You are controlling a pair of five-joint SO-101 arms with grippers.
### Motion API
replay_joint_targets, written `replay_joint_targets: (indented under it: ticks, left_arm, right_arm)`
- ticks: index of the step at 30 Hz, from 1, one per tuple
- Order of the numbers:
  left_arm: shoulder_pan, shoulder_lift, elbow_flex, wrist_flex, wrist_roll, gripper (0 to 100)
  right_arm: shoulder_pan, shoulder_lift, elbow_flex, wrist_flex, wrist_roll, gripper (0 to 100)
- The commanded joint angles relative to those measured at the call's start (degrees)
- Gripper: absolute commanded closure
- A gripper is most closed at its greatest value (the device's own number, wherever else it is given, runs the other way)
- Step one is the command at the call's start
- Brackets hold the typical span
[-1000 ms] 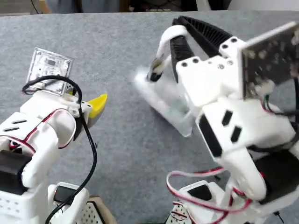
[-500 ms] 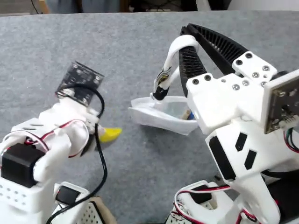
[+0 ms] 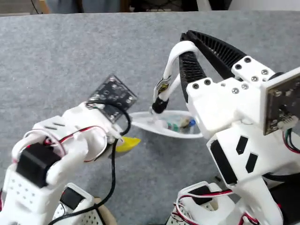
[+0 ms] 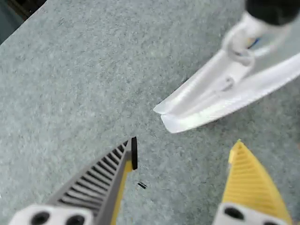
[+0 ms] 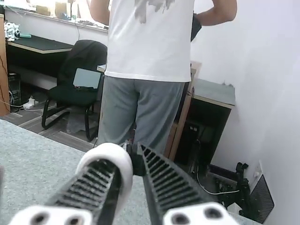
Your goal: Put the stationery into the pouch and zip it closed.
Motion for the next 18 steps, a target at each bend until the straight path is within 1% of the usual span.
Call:
replay_joint_targets:
  ticks: [1,5,11,13,16,18]
  left_arm:
    - [0.7,0.2,3.3,-3.3,-4.4,68]
    - [1.6,0.2,4.6,-3.4,-5.8,68]
    - [6.1,0.2,4.6,-3.6,-5.9,68]
    - [6.4,0.2,4.9,-5.4,-5.9,68]
    - [4.6,0.7,5.1,-9.8,-6.0,68]
    - [4.5,2.2,4.1,-10.5,-6.2,68]
  right_arm:
    - [-0.6,-0.4,-1.7,0.7,-0.6,98.6]
    - [-0.6,-0.4,-1.7,1.0,-0.6,98.6]
    - [-0.6,-0.4,-1.7,1.1,-0.6,98.6]
    - [-0.6,-0.5,-1.7,1.9,-0.7,98.6]
    - [-0.9,-1.8,-1.3,2.8,-0.7,98.6]
    - [-0.9,-2.6,-1.3,2.8,-0.7,98.6]
